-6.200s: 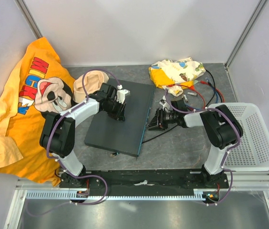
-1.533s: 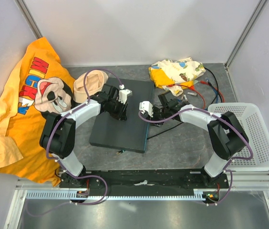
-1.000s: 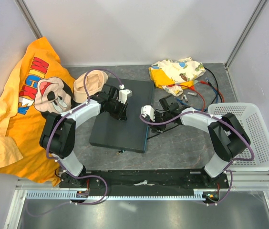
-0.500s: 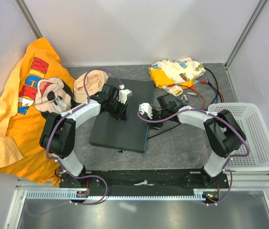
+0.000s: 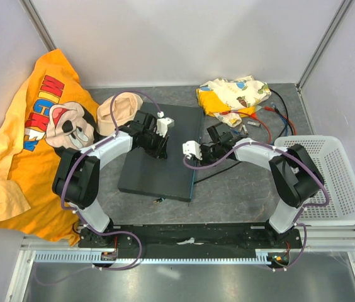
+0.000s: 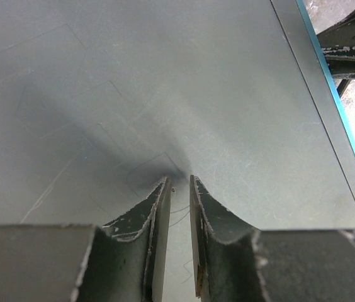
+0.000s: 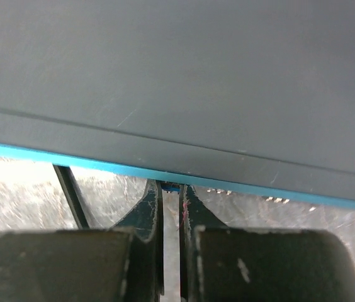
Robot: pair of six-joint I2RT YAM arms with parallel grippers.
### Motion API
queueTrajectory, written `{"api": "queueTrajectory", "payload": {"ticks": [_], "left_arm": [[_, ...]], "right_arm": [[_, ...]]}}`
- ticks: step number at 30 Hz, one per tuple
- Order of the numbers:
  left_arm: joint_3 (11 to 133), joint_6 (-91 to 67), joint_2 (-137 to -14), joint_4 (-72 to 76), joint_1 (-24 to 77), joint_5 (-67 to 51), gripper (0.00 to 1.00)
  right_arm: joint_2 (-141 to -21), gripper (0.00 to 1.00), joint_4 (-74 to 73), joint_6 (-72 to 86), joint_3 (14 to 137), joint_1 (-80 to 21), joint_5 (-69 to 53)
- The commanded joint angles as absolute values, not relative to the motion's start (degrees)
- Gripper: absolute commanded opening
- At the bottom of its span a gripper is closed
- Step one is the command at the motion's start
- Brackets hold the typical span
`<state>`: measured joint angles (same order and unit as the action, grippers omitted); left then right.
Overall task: Pull the plug from the switch port
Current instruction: Pull the plug from the switch port, then place the plug at the center of the board.
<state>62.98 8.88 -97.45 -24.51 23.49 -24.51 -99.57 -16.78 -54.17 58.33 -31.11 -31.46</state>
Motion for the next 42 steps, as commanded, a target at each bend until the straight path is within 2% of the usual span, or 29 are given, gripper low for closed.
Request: {"api": "queueTrajectory", "payload": {"ticks": [1, 4, 8, 15, 20, 24, 25, 29, 32, 35, 37, 39, 40, 42], "left_arm": [[59.6, 10.2, -102.0, -31.1, 23.5, -20.7, 0.27], [59.7, 10.3, -102.1, -31.1, 23.4, -20.7, 0.27], [59.8, 10.1, -102.4, -31.1, 23.5, -20.8, 0.27], [60.2, 10.1, -102.4, -31.1, 23.5, -20.8, 0.27], [60.7, 10.1, -102.5, -31.2, 23.5, -20.7, 0.27], [60.7, 10.1, -102.6, -31.2, 23.5, -20.8, 0.27], [60.8, 10.1, -102.6, -31.3, 23.5, -20.8, 0.27], [61.3, 10.2, -102.5, -31.4, 23.5, -20.8, 0.27], [62.0, 10.3, -102.3, -31.4, 23.5, -20.8, 0.27], [63.2, 10.1, -102.0, -31.4, 23.5, -21.2, 0.27], [63.9, 10.1, -101.3, -31.6, 23.5, -21.0, 0.27], [64.9, 10.1, -100.6, -32.1, 23.5, -20.8, 0.27], [65.0, 10.5, -99.5, -32.3, 23.4, -20.8, 0.27], [65.2, 11.0, -98.2, -32.7, 23.3, -20.2, 0.27]], "right_arm": [[-98.4, 0.00, -28.3, -73.2, 57.0, -29.1, -31.6], [-99.4, 0.00, -28.7, -70.6, 57.7, -27.7, -29.3], [-102.0, 0.00, -29.7, -48.1, 61.7, -25.6, -30.3], [-102.3, 0.00, -33.7, -33.8, 61.3, -25.4, -29.3], [-97.5, 0.00, -32.0, -36.1, 56.7, -24.8, -28.3], [-93.2, 0.00, -31.4, -46.9, 51.7, -23.5, -24.4], [-92.4, 0.00, -30.9, -53.3, 50.7, -22.2, -23.8], [-88.5, 0.00, -30.7, -63.0, 47.3, -17.6, -21.3], [-85.7, 0.00, -34.4, -64.1, 49.8, -13.0, -24.8], [-84.4, 0.00, -35.0, -57.2, 55.4, -9.6, -30.6], [-85.8, 0.00, -29.7, -42.6, 59.2, -7.7, -30.1], [-88.6, 0.00, -24.6, -28.3, 61.8, -6.9, -24.8], [-89.9, 0.00, -21.0, -25.0, 62.8, -6.2, -18.1], [-94.5, 0.00, -19.4, -19.6, 66.9, -4.9, -12.9]]}}
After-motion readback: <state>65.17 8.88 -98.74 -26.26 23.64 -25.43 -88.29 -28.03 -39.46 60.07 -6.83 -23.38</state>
